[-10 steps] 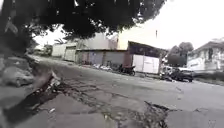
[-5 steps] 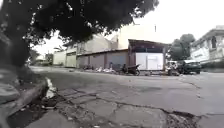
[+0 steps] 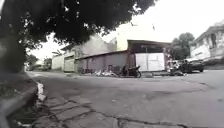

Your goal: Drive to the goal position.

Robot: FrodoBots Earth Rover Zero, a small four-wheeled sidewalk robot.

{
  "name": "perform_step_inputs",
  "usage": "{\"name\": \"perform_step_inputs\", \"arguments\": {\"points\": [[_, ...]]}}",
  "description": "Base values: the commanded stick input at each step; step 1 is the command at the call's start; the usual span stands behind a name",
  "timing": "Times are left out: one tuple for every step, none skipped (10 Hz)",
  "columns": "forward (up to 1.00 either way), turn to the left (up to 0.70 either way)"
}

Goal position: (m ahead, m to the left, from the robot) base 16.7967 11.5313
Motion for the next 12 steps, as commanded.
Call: {"name": "perform_step_inputs", "arguments": {"points": [[1.0,0.4],[1.0,0.4],[1.0,0.4],[1.0,0.4],[1.0,0.3],[1.0,0.07],[1.0,0.0],[1.0,0.0],[1.0,0.0],[1.0,0.0],[1.0,0.0],[1.0,0.0]]}}
